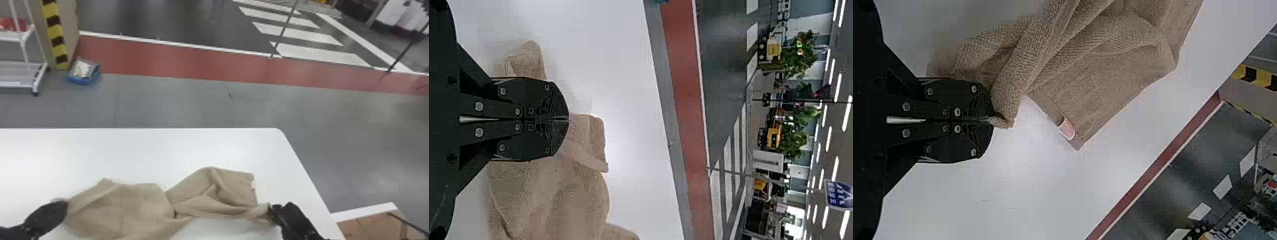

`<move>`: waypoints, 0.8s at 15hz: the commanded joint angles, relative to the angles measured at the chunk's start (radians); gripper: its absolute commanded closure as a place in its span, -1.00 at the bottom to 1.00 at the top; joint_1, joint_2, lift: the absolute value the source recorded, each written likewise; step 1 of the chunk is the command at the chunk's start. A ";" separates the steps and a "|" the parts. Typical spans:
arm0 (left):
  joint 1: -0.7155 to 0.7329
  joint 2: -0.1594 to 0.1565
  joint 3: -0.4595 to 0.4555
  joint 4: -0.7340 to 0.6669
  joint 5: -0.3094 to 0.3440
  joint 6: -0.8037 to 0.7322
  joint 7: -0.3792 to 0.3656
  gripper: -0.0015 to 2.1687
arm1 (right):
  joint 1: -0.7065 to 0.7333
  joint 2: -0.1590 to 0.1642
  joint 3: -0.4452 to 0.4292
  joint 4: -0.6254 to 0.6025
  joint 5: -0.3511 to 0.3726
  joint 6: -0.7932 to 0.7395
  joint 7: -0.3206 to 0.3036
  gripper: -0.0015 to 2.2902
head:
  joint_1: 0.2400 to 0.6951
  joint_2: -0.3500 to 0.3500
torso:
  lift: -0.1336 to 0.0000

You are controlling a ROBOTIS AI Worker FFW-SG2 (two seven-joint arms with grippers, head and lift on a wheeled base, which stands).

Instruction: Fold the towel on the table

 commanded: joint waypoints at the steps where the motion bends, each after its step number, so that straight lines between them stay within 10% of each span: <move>1: 0.009 0.002 0.037 0.014 -0.031 0.052 -0.035 0.97 | 0.000 0.003 -0.001 0.003 0.003 -0.012 0.000 0.71 | 1.00 -1.00 | 1.00; 5: 0.035 0.002 0.084 0.032 -0.094 0.073 -0.151 0.96 | 0.000 0.003 -0.001 0.007 0.003 -0.012 0.000 0.71 | 1.00 -0.91 | 1.00; 6: 0.045 0.000 0.087 0.020 -0.101 0.073 -0.157 0.76 | 0.000 0.003 -0.002 0.007 0.003 -0.012 0.000 0.71 | 1.00 -0.90 | 1.00; 8: 0.074 -0.009 0.081 -0.054 -0.098 0.070 -0.150 -0.76 | 0.000 0.004 -0.002 0.006 0.004 -0.012 0.000 0.71 | 1.00 -0.88 | 1.00; 12: 0.088 -0.014 -0.016 -0.137 -0.100 0.073 -0.085 -0.94 | 0.000 0.009 0.002 0.006 0.007 -0.012 0.000 0.71 | 1.00 -0.92 | 1.00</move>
